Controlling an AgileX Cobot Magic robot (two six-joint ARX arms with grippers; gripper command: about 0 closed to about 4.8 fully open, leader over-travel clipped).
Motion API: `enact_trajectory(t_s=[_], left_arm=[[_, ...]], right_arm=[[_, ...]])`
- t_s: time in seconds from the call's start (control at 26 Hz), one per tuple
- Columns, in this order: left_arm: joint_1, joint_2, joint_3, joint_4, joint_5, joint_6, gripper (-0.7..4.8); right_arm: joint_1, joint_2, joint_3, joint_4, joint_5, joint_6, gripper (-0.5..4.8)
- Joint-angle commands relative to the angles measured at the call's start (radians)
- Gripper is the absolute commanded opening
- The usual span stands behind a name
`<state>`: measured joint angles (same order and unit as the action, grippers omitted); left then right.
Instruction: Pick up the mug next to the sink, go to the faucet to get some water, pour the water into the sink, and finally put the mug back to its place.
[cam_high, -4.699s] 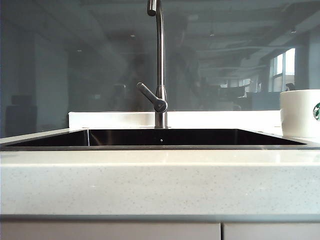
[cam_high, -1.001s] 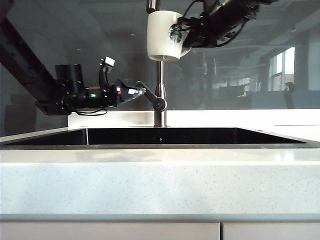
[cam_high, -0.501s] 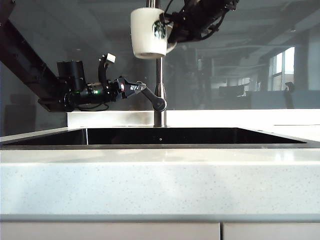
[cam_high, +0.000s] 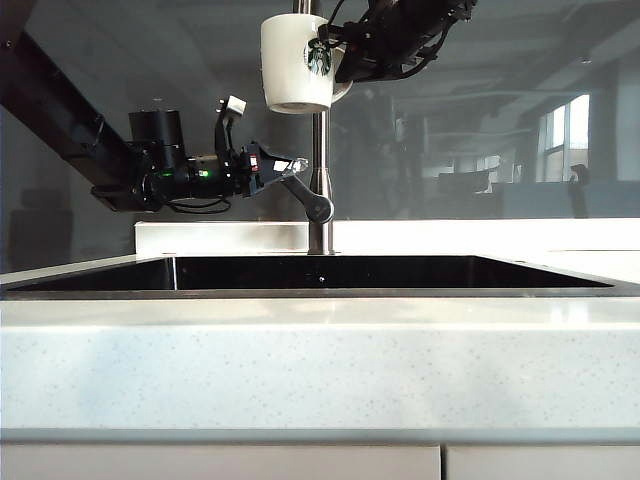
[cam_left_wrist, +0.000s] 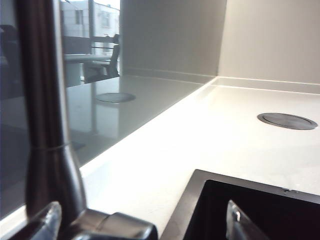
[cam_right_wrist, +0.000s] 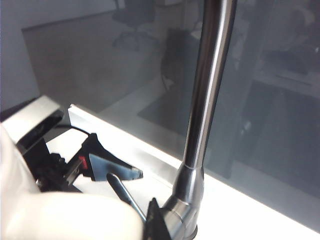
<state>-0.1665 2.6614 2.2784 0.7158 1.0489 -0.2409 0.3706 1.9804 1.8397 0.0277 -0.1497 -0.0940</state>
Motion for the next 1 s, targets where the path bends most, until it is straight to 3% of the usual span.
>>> enact_trajectory(t_s=[0.04,0.27,0.54,0.81,1.0], left_arm=[[0.002,-0.003,0.004,0.003,0.029,-0.077,4.26],[0.003,-0.005,0.004,0.010,0.094,-0.121,4.26],[0.004,-0.005,0.004,0.068,0.167,-0.237,4.25],[0.010,-0.006,0.004,0.213,0.195,-0.403,4.25],[0.016,-0.006,0.004,0.226,0.226,-0.475,4.10]], right_arm=[[0.003,-0.025,0.021,0.079,-0.005,0.015,-0.05],[0.002,-0.026,0.022,0.088,-0.005,0.015,-0.05],[0.002,-0.026,0.022,0.100,-0.004,0.015,-0.05],[0.000,-0.026,0.022,0.100,0.000,0.015,-0.05],[-0.002,-0.026,0.022,0.104,0.000,0.014,-0.05]])
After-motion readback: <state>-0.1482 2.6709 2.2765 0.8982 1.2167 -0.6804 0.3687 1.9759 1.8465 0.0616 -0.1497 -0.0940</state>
